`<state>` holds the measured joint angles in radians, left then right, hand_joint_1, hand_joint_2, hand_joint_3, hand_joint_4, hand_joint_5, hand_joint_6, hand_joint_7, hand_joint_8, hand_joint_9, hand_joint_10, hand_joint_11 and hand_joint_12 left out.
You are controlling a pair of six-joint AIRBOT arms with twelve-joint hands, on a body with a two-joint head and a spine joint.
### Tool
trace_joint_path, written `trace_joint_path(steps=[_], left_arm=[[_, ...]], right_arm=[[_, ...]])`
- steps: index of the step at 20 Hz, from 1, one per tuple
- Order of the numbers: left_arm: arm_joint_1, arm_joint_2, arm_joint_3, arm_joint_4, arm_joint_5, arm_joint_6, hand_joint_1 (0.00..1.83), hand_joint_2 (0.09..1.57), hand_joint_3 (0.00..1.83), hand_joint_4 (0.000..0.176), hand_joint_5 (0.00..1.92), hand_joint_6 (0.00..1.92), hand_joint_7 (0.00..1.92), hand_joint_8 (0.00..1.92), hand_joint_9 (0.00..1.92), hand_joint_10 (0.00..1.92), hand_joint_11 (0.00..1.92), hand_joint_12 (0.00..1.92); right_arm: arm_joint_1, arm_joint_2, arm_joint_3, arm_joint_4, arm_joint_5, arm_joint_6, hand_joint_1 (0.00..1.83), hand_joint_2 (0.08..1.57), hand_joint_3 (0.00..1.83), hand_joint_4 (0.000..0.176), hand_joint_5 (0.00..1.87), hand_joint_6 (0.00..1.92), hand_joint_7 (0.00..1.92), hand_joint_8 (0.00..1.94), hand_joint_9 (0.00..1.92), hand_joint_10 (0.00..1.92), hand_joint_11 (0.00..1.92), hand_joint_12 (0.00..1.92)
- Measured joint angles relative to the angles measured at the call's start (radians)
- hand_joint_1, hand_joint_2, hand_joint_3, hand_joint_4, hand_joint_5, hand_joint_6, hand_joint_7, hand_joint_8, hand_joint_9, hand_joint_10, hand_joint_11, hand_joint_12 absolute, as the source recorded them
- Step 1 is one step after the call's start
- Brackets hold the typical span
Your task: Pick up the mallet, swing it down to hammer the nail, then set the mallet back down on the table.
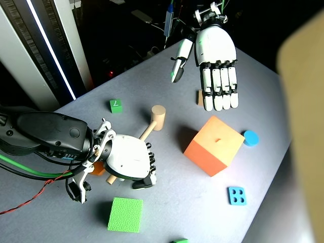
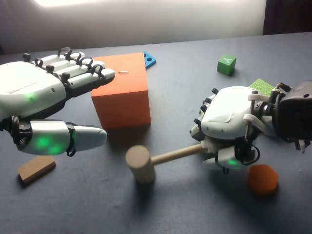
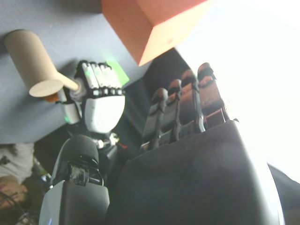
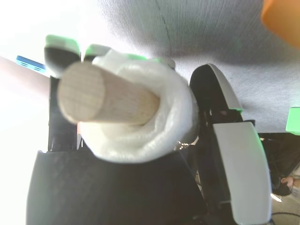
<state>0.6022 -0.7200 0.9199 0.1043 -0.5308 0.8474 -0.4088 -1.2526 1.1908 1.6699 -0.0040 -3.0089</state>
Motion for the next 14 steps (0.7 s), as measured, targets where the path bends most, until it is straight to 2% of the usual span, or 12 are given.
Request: trace_joint_path(steps=[1,2,5,7,9,11,14], left_arm=[[0.000,0.000,0.000,0.000,0.000,0.000,0.00,1.23,0.00,0.000,0.01,0.00,0.00,0.00,0.00,0.00,0.00,0.00],[0.000,0.000,0.000,0.000,0.000,0.000,0.00,1.23,0.00,0.000,0.01,0.00,0.00,0.00,0.00,0.00,0.00,0.00],[0.000,0.000,-0.001,0.001,0.000,0.000,0.00,1.22,0.00,0.000,0.01,0.00,0.00,0.00,0.00,0.00,0.00,0.00],[0.000,0.001,-0.006,-0.006,0.000,0.002,0.00,1.23,0.00,0.000,0.03,0.01,0.00,0.00,0.00,0.00,0.00,0.00],[0.000,0.001,-0.008,0.002,0.000,0.003,0.00,1.23,0.00,0.000,0.00,0.00,0.00,0.00,0.00,0.00,0.00,0.00],[0.000,0.001,-0.012,0.004,0.000,0.003,0.00,1.24,0.00,0.000,0.01,0.01,0.00,0.00,0.00,0.00,0.00,0.00],[0.000,0.001,-0.012,0.005,0.000,0.003,0.00,1.23,0.00,0.000,0.00,0.00,0.00,0.00,0.00,0.00,0.00,0.00]], right_arm=[[0.000,0.000,0.000,0.003,-0.002,0.002,0.18,1.37,0.00,0.000,0.69,0.96,0.70,1.19,0.55,1.39,0.38,1.63],[0.003,0.000,0.000,0.001,-0.003,0.001,0.19,1.35,0.00,0.000,0.70,0.80,0.72,1.01,0.57,1.23,0.40,1.51],[0.008,0.000,0.000,0.001,-0.008,0.001,0.25,1.28,0.00,0.000,0.78,0.33,0.80,0.54,0.59,0.95,0.33,1.47],[0.013,0.001,0.000,0.001,-0.011,0.001,0.20,1.26,0.00,0.000,0.73,0.09,0.77,0.23,0.57,0.64,0.19,1.30],[0.014,0.006,-0.005,0.001,-0.011,0.001,0.21,1.22,0.00,0.000,0.63,0.01,0.71,0.05,0.59,0.31,0.17,1.10],[0.014,0.013,-0.016,0.001,-0.006,0.000,0.18,1.20,0.00,0.000,0.50,0.00,0.60,0.00,0.57,0.08,0.13,0.96],[0.019,0.025,-0.032,0.003,0.015,0.001,0.16,1.20,0.00,0.000,0.44,0.00,0.52,0.00,0.50,0.02,0.09,0.93]])
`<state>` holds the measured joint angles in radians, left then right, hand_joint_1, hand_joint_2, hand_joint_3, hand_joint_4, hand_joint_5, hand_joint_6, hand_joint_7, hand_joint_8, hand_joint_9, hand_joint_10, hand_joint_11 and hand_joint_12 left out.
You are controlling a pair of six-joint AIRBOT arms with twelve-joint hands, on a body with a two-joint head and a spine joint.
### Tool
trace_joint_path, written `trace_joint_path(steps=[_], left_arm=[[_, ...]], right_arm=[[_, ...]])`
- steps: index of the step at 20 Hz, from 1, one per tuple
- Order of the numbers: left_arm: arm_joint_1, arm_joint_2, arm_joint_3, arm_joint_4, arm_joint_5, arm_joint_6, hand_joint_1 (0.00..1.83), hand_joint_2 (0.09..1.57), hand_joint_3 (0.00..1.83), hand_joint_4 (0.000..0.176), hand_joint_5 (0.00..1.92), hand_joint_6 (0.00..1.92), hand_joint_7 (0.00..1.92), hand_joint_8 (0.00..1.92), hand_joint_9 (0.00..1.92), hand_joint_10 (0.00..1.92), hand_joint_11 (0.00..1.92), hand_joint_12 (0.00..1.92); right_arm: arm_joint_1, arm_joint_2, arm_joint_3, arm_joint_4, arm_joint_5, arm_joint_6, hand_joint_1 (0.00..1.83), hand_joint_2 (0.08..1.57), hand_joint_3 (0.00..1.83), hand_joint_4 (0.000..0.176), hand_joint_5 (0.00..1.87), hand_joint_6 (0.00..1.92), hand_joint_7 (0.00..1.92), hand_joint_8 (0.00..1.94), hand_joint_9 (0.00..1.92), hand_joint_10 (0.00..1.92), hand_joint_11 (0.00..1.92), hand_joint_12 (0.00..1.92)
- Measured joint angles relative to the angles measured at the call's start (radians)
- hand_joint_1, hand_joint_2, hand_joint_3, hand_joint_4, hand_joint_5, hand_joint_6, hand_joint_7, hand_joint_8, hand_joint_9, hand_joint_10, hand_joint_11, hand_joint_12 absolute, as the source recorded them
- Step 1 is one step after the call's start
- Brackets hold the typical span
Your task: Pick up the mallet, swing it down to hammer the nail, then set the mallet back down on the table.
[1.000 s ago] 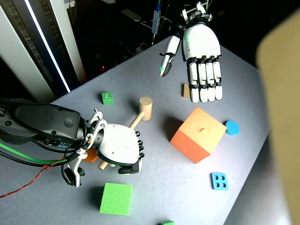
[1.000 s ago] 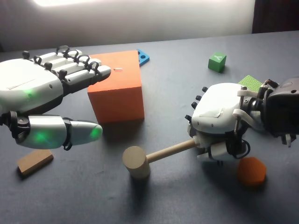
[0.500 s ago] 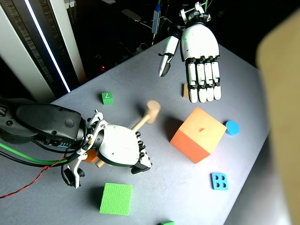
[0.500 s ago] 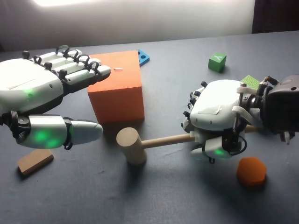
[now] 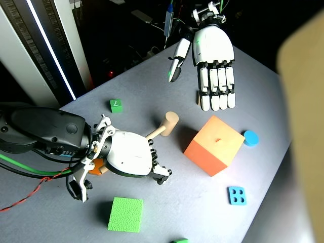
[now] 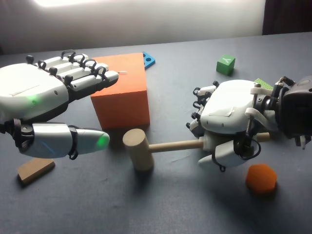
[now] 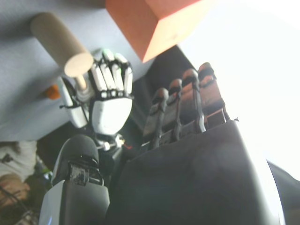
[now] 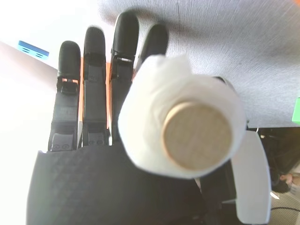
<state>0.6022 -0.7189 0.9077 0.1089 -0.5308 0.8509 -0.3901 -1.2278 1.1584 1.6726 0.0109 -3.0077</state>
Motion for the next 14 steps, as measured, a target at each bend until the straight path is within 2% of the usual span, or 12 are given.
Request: trace_joint_path(steps=[1,3,7,9,12,14], left_arm=[[0.000,0.000,0.000,0.000,0.000,0.000,0.00,1.23,0.00,0.000,0.00,0.00,0.00,0.00,0.00,0.00,0.00,0.00],[0.000,0.000,0.000,0.000,0.001,0.000,0.00,1.23,0.00,0.000,0.02,0.01,0.00,0.00,0.00,0.00,0.00,0.00],[-0.009,0.000,0.000,0.000,0.006,0.000,0.00,1.23,0.00,0.000,0.00,0.00,0.00,0.00,0.00,0.00,0.00,0.00],[-0.009,0.000,0.000,0.000,0.010,0.000,0.00,1.23,0.00,0.000,0.02,0.01,0.00,0.00,0.00,0.00,0.00,0.00],[-0.009,0.000,-0.001,0.000,0.014,-0.001,0.00,1.23,0.00,0.000,0.01,0.00,0.00,0.00,0.00,0.00,0.00,0.00],[-0.010,0.000,-0.001,0.000,0.016,-0.002,0.00,1.23,0.00,0.000,0.00,0.00,0.00,0.00,0.00,0.00,0.00,0.00]], right_arm=[[0.001,0.003,-0.005,-0.001,0.004,0.000,0.16,1.20,0.00,0.000,0.44,0.00,0.52,0.00,0.50,0.02,0.09,0.93],[0.005,0.006,-0.010,-0.001,0.011,0.000,0.24,1.18,0.00,0.000,0.32,0.00,0.37,0.00,0.36,0.00,0.01,0.86],[0.005,0.014,-0.030,0.000,0.030,0.000,0.25,1.15,0.00,0.000,0.25,0.00,0.28,0.00,0.27,0.00,0.00,0.76],[0.014,0.037,-0.056,0.001,0.035,0.000,0.26,1.15,0.00,0.000,0.24,0.00,0.26,0.00,0.25,0.00,0.00,0.72],[0.064,0.085,-0.105,0.003,0.073,0.010,0.29,1.15,0.00,0.000,0.25,0.00,0.27,0.00,0.27,0.00,0.00,0.75],[0.095,0.144,-0.151,0.002,0.095,0.083,0.26,1.16,0.00,0.000,0.26,0.00,0.28,0.00,0.28,0.00,0.00,0.75]])
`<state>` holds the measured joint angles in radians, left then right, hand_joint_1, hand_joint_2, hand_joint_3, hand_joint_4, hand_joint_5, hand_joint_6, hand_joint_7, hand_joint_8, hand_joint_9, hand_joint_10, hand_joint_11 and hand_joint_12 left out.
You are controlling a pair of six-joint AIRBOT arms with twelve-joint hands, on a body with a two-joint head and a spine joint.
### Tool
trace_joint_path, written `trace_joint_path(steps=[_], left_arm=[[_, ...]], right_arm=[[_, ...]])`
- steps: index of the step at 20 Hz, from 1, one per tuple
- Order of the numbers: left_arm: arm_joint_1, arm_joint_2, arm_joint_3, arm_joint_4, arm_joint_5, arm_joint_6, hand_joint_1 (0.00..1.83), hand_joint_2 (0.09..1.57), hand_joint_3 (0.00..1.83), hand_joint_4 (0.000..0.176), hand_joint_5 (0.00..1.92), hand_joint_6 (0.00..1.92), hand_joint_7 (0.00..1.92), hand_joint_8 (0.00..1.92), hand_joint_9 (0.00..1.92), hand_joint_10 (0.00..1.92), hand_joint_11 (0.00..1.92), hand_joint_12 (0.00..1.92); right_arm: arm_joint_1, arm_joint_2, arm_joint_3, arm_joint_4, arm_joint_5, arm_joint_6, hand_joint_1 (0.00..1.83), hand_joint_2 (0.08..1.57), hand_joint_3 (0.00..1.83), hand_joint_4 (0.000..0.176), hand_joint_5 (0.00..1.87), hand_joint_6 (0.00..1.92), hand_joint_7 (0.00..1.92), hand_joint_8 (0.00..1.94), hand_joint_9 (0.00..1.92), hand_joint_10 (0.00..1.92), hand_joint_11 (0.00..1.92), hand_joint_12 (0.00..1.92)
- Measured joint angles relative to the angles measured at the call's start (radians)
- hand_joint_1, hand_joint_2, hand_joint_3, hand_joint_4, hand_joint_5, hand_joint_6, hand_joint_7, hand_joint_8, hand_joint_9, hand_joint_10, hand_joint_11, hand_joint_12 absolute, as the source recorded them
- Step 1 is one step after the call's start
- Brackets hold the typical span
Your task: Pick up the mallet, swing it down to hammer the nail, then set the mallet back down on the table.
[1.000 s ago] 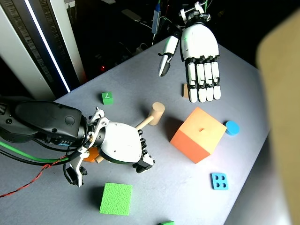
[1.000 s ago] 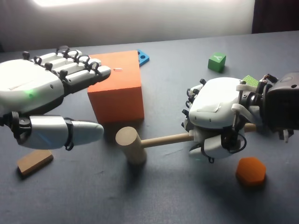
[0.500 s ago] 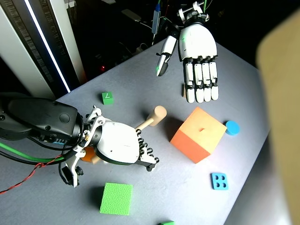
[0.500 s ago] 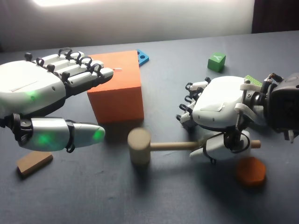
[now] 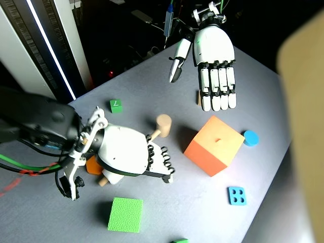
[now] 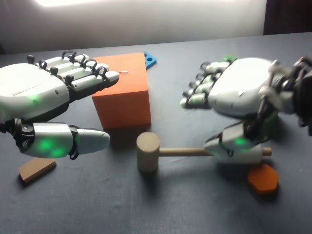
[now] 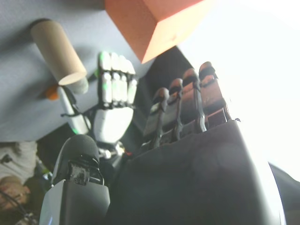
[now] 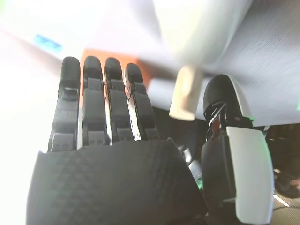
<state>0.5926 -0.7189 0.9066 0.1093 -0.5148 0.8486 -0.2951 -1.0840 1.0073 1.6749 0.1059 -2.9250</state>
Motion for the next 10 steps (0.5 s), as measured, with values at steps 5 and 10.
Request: trace_joint_path(steps=[5,10], left_arm=[[-0.001,0.000,-0.004,0.000,0.005,-0.003,0.00,1.22,0.01,0.000,0.31,0.03,0.40,0.03,0.36,0.03,0.04,0.43],[-0.019,0.001,-0.002,0.001,0.008,-0.003,0.38,1.17,0.00,0.000,0.01,1.92,0.00,1.92,0.08,1.92,0.24,1.92]], right_arm=[[0.051,0.166,-0.164,0.007,0.048,0.079,0.21,1.17,0.00,0.000,0.32,0.01,0.42,0.01,0.42,0.03,0.04,0.82],[0.089,0.301,-0.267,0.006,-0.028,0.126,0.24,1.13,0.00,0.000,0.01,1.84,0.01,1.92,0.10,1.91,0.14,1.92]])
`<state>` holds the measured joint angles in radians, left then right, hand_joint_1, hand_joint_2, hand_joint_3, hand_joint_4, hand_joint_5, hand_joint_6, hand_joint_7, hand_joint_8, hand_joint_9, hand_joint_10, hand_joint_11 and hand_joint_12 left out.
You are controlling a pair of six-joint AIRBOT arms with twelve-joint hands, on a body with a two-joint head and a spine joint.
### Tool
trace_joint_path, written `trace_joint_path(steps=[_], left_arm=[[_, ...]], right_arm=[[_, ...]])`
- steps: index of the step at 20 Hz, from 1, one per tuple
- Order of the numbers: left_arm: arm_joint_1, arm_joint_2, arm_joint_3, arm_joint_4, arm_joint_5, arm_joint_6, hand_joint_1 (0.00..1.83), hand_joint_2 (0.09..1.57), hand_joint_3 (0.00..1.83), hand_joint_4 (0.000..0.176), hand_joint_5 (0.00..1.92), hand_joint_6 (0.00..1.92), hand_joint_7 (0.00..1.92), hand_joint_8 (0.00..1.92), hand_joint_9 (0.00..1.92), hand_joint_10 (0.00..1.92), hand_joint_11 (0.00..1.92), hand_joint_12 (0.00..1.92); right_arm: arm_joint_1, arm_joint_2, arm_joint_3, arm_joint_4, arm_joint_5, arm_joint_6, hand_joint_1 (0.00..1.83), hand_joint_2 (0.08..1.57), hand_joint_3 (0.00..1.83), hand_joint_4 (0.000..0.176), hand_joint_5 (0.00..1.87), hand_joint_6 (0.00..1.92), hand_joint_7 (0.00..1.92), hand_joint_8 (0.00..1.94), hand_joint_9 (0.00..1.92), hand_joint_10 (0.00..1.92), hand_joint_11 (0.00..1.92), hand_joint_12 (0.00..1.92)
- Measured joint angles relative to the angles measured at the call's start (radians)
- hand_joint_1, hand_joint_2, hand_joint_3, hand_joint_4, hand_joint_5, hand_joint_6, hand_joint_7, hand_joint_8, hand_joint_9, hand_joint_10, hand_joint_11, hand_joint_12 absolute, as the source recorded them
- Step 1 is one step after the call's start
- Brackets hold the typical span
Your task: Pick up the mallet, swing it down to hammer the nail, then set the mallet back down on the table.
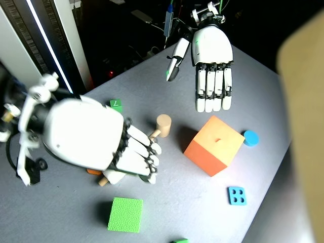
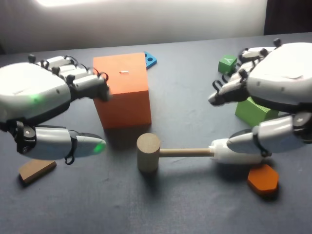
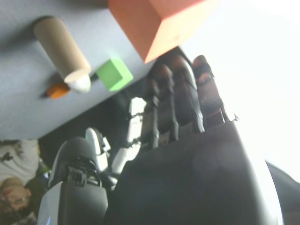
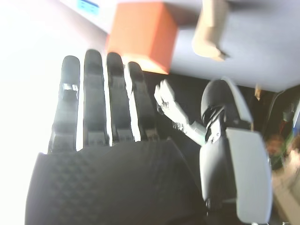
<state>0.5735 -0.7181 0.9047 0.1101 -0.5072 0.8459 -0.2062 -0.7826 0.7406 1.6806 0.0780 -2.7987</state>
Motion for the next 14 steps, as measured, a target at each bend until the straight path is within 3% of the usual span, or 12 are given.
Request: trace_joint_path(steps=[1,2,3,4,5,7,9,11,14], left_arm=[[0.000,0.000,0.003,0.002,-0.007,0.000,0.27,1.22,0.01,0.000,0.23,1.92,0.25,1.92,0.23,1.92,0.30,1.92],[-0.002,0.000,0.003,0.003,-0.008,-0.001,0.20,1.31,0.02,0.000,0.70,1.92,0.78,1.92,0.67,1.92,0.54,1.92],[-0.002,0.000,0.003,0.003,-0.008,-0.003,0.53,1.38,0.06,0.000,1.09,1.92,1.24,1.92,1.18,1.92,1.03,1.92],[-0.002,0.000,0.003,0.002,-0.008,-0.003,0.81,1.36,0.04,0.000,1.27,1.92,1.40,1.92,1.39,1.92,1.30,1.92],[-0.002,0.000,0.003,0.003,-0.008,-0.006,0.91,1.36,0.03,0.000,1.37,1.92,1.50,1.92,1.52,1.92,1.47,1.92],[0.001,0.000,-0.002,-0.002,0.005,-0.002,1.01,1.33,0.00,0.000,1.42,1.92,1.54,1.92,1.58,1.92,1.58,1.92],[0.002,0.000,-0.010,0.003,0.002,-0.002,1.04,1.32,0.00,0.000,1.47,1.92,1.58,1.92,1.63,1.92,1.63,1.92],[-0.016,-0.001,-0.015,0.010,0.002,-0.002,0.96,1.34,0.00,0.000,1.52,1.92,1.59,1.92,1.63,1.92,1.61,1.92],[-0.034,-0.004,-0.026,0.012,-0.007,-0.002,0.96,1.36,0.01,0.000,1.43,1.92,1.53,1.92,1.57,1.92,1.57,1.92]], right_arm=[[0.011,0.026,-0.015,-0.002,-0.009,-0.030,0.26,1.13,0.00,0.000,0.00,1.91,0.00,1.94,0.13,1.92,0.24,1.92],[0.016,0.042,-0.027,-0.007,-0.010,-0.068,0.24,1.13,0.00,0.000,0.24,1.92,0.30,1.94,0.38,1.92,0.53,1.92],[0.016,0.048,-0.031,-0.006,-0.009,-0.085,0.19,1.22,0.01,0.000,0.71,1.92,0.79,1.94,0.77,1.92,0.86,1.92],[0.013,0.048,-0.031,-0.006,-0.010,-0.086,0.29,1.27,0.01,0.000,0.98,1.92,1.07,1.94,1.03,1.92,1.09,1.92],[0.013,0.047,-0.031,-0.005,-0.016,-0.089,0.53,1.38,0.02,0.000,1.14,1.92,1.27,1.94,1.27,1.92,1.31,1.92],[0.013,0.047,-0.025,-0.006,-0.021,-0.096,0.81,1.42,0.01,0.000,1.24,1.92,1.39,1.94,1.42,1.92,1.44,1.92],[0.013,0.047,-0.013,-0.005,-0.018,-0.096,0.84,1.40,0.00,0.000,1.27,1.92,1.42,1.94,1.43,1.92,1.43,1.92],[0.013,0.047,-0.009,-0.005,-0.010,-0.096,0.88,1.37,0.00,0.000,1.25,1.92,1.41,1.94,1.43,1.92,1.41,1.92],[0.013,0.044,-0.010,-0.005,-0.015,-0.102,0.83,1.40,0.00,0.006,1.30,1.92,1.45,1.94,1.46,1.92,1.43,1.92]])
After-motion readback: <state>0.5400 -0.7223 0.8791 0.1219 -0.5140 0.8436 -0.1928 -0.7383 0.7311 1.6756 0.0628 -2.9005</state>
